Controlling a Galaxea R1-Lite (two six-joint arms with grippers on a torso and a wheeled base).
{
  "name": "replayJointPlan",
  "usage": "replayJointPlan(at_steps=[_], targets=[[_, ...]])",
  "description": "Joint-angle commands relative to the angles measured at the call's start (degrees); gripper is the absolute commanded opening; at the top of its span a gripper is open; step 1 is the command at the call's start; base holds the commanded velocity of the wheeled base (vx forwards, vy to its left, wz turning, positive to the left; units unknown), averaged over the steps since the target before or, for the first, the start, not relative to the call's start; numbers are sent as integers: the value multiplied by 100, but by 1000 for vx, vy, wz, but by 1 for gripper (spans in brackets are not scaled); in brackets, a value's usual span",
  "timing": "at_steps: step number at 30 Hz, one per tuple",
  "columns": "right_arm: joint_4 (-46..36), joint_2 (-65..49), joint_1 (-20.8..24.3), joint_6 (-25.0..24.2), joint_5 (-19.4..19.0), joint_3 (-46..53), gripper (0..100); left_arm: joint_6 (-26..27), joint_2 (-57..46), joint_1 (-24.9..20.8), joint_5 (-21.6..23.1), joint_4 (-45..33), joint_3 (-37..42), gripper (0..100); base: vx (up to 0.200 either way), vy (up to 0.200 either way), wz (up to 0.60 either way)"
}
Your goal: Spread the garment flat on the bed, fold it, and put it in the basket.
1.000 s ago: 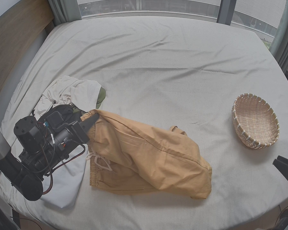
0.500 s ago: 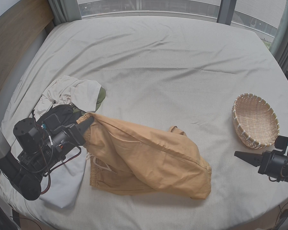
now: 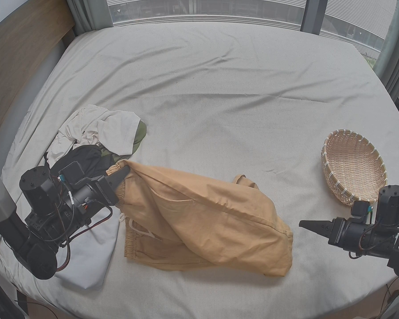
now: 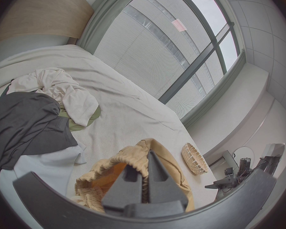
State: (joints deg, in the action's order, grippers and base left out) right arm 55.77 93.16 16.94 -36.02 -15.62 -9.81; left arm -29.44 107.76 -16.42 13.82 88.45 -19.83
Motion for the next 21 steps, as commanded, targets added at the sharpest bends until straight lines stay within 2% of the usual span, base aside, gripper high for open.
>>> replayJointPlan(at_steps=[1, 14, 21], targets=[[628, 1002, 98, -168, 15, 225, 100, 0, 8, -1, -3, 5, 15, 0, 0, 0, 0], [1911, 2154, 81, -335, 15, 322, 100, 8, 16, -1, -11, -4, 23, 0, 0, 0, 0], [2755, 2760, 248, -608, 24, 296, 100, 17, 16, -1, -11, 5, 32, 0, 0, 0, 0]])
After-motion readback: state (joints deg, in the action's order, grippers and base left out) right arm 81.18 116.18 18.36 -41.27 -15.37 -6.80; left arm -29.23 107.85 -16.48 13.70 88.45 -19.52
